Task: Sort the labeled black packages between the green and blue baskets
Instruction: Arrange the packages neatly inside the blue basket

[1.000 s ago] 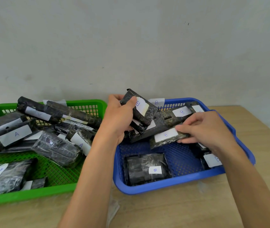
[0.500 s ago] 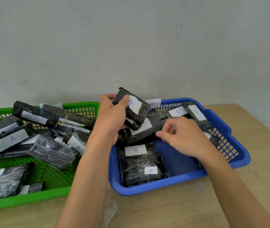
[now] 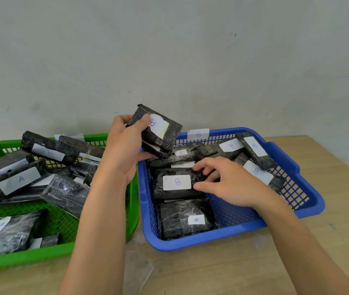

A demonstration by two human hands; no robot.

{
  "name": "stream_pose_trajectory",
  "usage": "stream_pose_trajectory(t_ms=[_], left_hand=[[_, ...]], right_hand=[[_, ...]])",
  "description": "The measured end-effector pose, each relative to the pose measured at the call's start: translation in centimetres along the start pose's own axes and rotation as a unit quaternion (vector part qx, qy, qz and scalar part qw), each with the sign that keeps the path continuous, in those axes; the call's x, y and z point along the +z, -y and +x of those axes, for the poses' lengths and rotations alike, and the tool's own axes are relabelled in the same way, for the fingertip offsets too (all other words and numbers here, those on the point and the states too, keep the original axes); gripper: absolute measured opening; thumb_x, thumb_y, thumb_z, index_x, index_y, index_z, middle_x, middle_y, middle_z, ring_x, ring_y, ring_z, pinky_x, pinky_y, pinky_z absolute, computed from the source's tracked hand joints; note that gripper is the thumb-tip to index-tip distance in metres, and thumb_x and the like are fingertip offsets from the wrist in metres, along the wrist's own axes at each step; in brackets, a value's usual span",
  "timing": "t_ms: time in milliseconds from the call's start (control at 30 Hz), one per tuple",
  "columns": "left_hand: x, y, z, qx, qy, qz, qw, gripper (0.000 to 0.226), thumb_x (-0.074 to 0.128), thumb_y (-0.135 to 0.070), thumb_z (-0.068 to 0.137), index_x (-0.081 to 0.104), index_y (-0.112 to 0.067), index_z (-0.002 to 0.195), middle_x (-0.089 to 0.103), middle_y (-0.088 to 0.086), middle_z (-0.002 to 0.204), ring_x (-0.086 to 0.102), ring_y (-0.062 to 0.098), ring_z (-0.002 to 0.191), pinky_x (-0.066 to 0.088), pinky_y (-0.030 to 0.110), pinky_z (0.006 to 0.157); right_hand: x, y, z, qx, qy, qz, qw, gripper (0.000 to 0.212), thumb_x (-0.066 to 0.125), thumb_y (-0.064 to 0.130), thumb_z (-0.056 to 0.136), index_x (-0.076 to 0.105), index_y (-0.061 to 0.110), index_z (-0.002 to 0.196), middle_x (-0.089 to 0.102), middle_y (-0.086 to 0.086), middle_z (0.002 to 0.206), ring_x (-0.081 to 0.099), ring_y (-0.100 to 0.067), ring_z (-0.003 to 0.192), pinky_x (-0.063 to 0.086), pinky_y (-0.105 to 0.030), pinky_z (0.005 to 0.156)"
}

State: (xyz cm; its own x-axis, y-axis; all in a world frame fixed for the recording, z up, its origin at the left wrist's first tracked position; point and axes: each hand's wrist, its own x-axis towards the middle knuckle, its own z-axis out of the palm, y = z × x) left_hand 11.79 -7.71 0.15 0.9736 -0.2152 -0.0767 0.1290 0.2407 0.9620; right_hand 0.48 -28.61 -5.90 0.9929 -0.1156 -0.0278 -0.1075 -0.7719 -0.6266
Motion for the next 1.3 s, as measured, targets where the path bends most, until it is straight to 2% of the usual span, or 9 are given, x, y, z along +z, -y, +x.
stream_pose_trajectory(t_ms=[200,400,467,533,767,867,1000,1167,1300], left_hand=[[0.5,0.3,-0.1,-0.003,0.020,0.021,1.000,0.023,0.066,-0.025,0.099,0.055,-0.015,0.116,0.069,0.002,0.098,0.070,0.019,0.086,0.064,0.051,0.069],[0.5,0.3,-0.2,-0.004,0.023,0.025,0.999,0.024,0.066,-0.026,0.099,0.056,-0.016,0.118,0.070,0.002,0.100,0.072,0.017,0.083,0.065,0.051,0.070],[0.3,0.1,-0.2,0.001,0.011,0.019,1.000,0.026,0.066,-0.027,0.099,0.056,-0.015,0.120,0.070,0.002,0.100,0.073,0.013,0.077,0.065,0.047,0.066],[0.1,-0.1,-0.2,0.006,0.002,0.005,1.000,0.027,0.066,-0.027,0.099,0.056,-0.014,0.121,0.069,0.002,0.099,0.072,0.014,0.080,0.064,0.045,0.062],[0.3,-0.3,-0.4,0.000,0.020,0.007,1.000,0.025,0.066,-0.026,0.098,0.057,-0.014,0.118,0.069,0.002,0.095,0.072,0.014,0.078,0.064,0.043,0.063],[0.9,0.0,-0.8,-0.021,0.052,0.052,0.997,0.029,0.067,-0.025,0.098,0.056,-0.011,0.121,0.071,0.002,0.092,0.071,0.012,0.070,0.065,0.045,0.069],[2.1,0.5,-1.4,-0.039,0.094,0.081,0.992,0.027,0.068,-0.025,0.097,0.057,-0.011,0.118,0.071,-0.001,0.084,0.070,0.009,0.064,0.065,0.039,0.065],[3.7,0.9,-2.6,-0.046,0.141,0.105,0.983,0.024,0.069,-0.022,0.096,0.058,-0.011,0.115,0.072,0.006,0.092,0.072,0.011,0.068,0.064,0.040,0.064],[5.0,1.7,-3.7,-0.056,0.187,0.121,0.973,0.033,0.073,-0.023,0.092,0.062,-0.009,0.119,0.075,0.013,0.112,0.075,0.020,0.092,0.063,0.048,0.082]], right_hand=[[0.8,0.5,-0.3,0.019,0.096,-0.161,0.982,0.076,0.051,0.053,0.103,0.009,0.033,0.164,0.039,0.005,0.114,0.051,-0.024,0.116,0.039,-0.034,0.091],[0.1,1.0,-0.4,-0.016,-0.024,-0.008,1.000,0.027,0.075,0.023,0.093,0.057,0.029,0.112,0.072,0.005,0.092,0.068,-0.013,0.081,0.051,-0.030,0.070],[-0.7,1.2,-0.4,-0.002,-0.065,0.119,0.991,0.023,0.074,0.013,0.092,0.066,0.027,0.109,0.077,-0.002,0.093,0.074,-0.024,0.084,0.061,-0.042,0.075],[-2.4,1.0,-0.9,0.006,-0.088,0.189,0.978,0.026,0.072,0.011,0.094,0.070,0.029,0.113,0.078,-0.003,0.088,0.075,-0.025,0.075,0.063,-0.034,0.068],[-4.0,0.4,-2.5,-0.009,0.187,0.149,0.971,0.021,0.076,0.021,0.093,0.072,0.031,0.111,0.070,-0.011,0.074,0.059,-0.020,0.056,0.049,-0.024,0.061],[-3.1,1.2,-2.1,-0.018,0.162,0.095,0.982,0.021,0.080,0.030,0.089,0.073,0.036,0.109,0.069,-0.010,0.085,0.062,-0.030,0.063,0.050,-0.025,0.058],[-3.3,1.3,-2.3,-0.033,0.125,-0.037,0.991,0.034,0.088,0.051,0.074,0.076,0.040,0.105,0.066,0.008,0.100,0.065,-0.008,0.080,0.050,-0.019,0.073],[-4.7,1.7,-2.4,0.017,-0.051,0.154,0.987,0.066,0.089,0.061,0.057,0.065,0.045,0.116,0.074,0.014,0.099,0.073,-0.011,0.075,0.058,-0.027,0.065],[-4.2,2.4,-2.5,-0.038,-0.119,0.266,0.956,0.055,0.096,0.033,0.066,0.071,0.030,0.115,0.077,0.002,0.102,0.076,-0.022,0.083,0.064,-0.037,0.064]])
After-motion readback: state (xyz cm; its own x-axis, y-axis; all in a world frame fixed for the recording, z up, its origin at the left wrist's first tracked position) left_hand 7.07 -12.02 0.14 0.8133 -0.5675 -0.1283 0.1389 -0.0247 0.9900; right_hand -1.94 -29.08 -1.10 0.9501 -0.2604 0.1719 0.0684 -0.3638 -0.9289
